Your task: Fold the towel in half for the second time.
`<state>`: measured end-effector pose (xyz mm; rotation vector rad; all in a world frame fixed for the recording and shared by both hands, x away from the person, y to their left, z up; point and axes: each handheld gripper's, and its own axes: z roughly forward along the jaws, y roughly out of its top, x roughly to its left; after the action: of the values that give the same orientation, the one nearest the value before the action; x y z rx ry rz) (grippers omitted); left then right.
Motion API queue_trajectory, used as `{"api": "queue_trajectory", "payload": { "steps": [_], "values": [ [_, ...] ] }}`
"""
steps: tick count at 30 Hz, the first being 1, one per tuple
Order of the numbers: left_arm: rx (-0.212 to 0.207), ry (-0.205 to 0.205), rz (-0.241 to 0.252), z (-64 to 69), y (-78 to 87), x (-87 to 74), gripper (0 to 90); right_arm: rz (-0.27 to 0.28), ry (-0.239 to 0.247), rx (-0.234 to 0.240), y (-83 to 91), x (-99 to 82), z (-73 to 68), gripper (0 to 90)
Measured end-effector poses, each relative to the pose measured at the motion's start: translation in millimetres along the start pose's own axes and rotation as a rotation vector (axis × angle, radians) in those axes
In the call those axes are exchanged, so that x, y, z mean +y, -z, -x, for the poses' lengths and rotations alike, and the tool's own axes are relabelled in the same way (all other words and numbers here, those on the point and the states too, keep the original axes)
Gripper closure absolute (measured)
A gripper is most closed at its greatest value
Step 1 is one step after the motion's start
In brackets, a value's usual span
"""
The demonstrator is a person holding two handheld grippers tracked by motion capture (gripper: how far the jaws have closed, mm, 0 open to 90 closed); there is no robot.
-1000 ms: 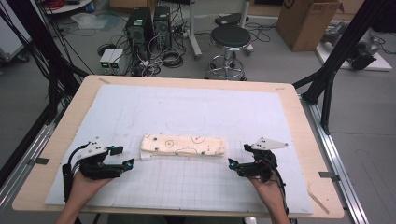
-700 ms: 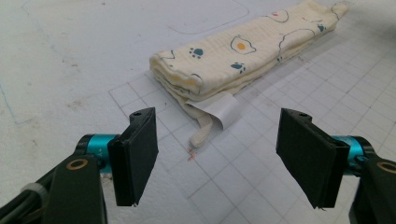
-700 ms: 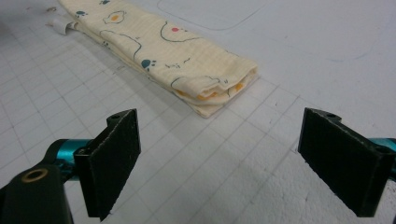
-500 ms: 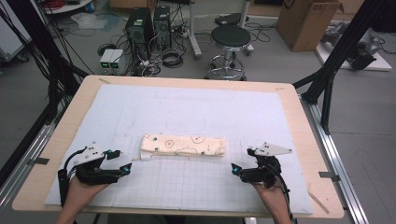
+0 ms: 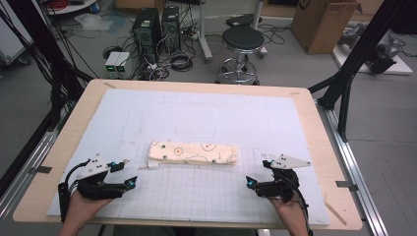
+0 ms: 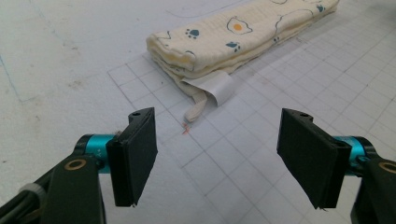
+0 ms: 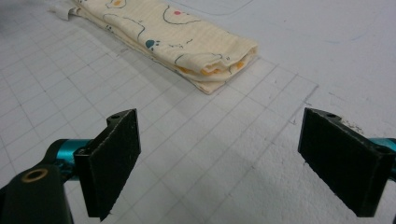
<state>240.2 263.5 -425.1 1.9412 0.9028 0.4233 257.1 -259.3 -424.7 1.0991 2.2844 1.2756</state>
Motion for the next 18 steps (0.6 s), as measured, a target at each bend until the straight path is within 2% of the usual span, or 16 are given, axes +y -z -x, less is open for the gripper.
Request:
{"api": "queue_trajectory", "payload": {
  "steps": [11, 18],
  "values": [
    [0.004, -0.02, -0.015, 5.2, 1.2, -2.9, 28.9, -0.005, -0.01, -0.012, 9.0, -8.7, 0.4, 12.5],
    [0.002, -0.008, -0.013, 3.3, 1.2, -4.0, 28.8, -0.015, -0.017, -0.004, 9.3, -12.3, -1.0, 12.5]
  ]
}}
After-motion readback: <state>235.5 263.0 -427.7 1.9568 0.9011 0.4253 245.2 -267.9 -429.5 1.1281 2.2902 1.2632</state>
